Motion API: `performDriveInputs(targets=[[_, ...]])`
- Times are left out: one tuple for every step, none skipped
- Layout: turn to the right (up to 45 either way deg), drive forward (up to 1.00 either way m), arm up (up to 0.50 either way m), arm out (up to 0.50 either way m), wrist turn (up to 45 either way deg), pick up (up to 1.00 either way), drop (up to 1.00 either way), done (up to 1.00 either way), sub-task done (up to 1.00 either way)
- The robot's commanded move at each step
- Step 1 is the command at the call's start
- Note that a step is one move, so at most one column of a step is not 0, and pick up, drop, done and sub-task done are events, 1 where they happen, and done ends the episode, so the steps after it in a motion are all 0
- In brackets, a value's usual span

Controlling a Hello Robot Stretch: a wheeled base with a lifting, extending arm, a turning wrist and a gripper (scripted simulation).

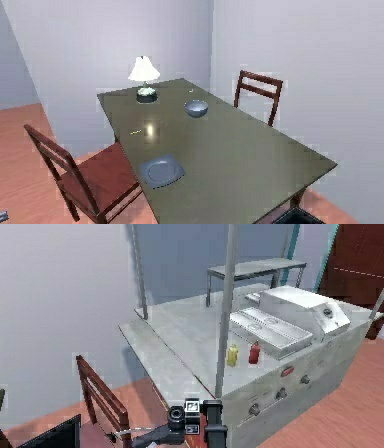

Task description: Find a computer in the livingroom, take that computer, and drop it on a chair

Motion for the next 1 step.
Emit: performDriveInputs(targets=[[0.0, 0.00, 0.00, 0.00, 0.0, 0.00, 0.00, 1.00, 0.00]])
